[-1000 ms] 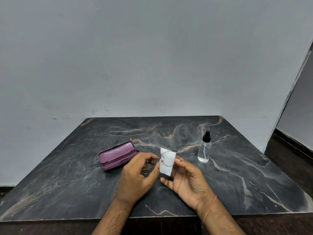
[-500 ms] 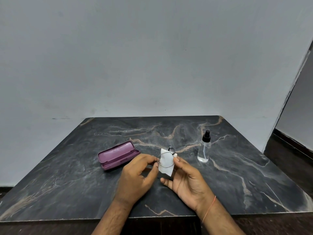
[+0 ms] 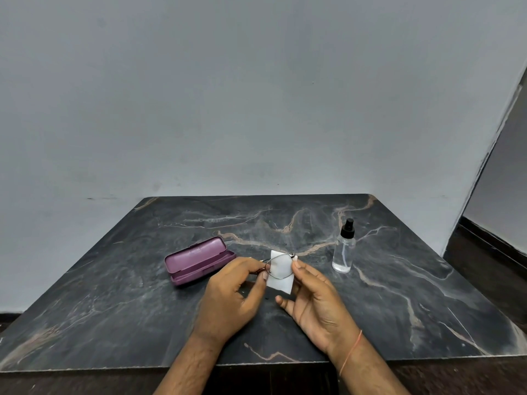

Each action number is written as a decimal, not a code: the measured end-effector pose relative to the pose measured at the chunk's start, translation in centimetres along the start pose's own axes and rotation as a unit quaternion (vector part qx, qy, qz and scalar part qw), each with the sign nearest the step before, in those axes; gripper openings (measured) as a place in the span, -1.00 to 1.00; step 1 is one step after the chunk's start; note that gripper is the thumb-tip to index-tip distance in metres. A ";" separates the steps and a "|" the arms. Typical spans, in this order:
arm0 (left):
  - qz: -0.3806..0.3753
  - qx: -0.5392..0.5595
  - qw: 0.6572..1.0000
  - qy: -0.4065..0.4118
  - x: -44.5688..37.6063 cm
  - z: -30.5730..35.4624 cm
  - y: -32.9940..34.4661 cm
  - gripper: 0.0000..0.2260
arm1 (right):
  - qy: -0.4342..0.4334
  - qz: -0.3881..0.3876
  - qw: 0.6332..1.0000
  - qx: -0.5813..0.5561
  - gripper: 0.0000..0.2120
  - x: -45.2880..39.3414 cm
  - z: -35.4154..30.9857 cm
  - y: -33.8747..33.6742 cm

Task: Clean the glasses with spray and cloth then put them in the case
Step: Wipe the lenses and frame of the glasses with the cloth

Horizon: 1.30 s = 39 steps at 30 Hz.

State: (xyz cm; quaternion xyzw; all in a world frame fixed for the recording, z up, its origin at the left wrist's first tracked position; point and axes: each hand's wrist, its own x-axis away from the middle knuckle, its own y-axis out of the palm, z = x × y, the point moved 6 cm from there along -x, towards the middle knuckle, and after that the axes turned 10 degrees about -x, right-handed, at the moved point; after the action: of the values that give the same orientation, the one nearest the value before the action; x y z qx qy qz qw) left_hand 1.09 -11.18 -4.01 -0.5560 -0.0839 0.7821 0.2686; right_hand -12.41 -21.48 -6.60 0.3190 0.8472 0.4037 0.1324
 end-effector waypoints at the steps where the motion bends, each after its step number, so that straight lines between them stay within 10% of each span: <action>1: 0.000 0.001 1.000 -0.005 0.0 -0.1 0.0 -0.92 | -0.004 0.005 1.000 -0.005 -0.79 0.0 0.0 -0.1; 30: 0.037 0.017 0.996 -0.083 -0.1 -1.6 -0.6 -0.89 | -0.070 -0.003 0.991 0.116 -0.46 0.7 -0.1 1.3; 39: 0.012 -0.011 0.996 -0.082 0.0 -1.7 -0.4 -0.61 | -0.090 -0.013 0.985 0.145 -0.76 0.5 -0.2 0.9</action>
State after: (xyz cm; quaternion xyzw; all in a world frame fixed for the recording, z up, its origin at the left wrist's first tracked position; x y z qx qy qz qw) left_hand 2.77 -11.11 -4.41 -0.4936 -0.1081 0.8274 0.2450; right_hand -12.50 -20.93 -5.76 0.3585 0.8857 0.2441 0.1654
